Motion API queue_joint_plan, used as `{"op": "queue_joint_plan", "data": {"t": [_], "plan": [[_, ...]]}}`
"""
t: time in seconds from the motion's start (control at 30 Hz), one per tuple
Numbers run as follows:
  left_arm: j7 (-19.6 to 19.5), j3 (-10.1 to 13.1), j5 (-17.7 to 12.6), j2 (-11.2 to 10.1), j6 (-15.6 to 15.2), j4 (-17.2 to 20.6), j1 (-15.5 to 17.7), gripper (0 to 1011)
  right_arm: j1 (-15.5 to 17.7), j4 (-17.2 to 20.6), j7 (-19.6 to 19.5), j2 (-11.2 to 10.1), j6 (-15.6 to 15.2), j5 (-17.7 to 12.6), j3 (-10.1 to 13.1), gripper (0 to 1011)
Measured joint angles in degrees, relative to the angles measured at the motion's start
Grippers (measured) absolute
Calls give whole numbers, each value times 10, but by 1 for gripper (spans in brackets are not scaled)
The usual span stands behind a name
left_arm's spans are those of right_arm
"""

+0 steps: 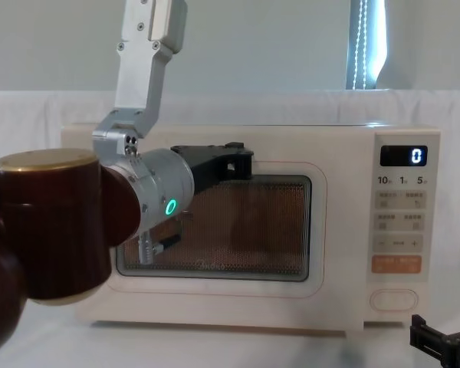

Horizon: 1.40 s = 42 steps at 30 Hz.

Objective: Press the button to open the microwave door with one hand; close the microwave door with the other hand.

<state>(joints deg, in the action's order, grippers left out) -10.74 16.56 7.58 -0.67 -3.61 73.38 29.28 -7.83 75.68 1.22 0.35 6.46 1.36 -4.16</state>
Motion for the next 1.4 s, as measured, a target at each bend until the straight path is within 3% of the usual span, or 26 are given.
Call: {"op": "queue_joint_plan", "data": {"t": [1.4], "plan": [[7,10,-13,14,6,-38,26,0,0,0,0,0,0,0,0,1002]]}}
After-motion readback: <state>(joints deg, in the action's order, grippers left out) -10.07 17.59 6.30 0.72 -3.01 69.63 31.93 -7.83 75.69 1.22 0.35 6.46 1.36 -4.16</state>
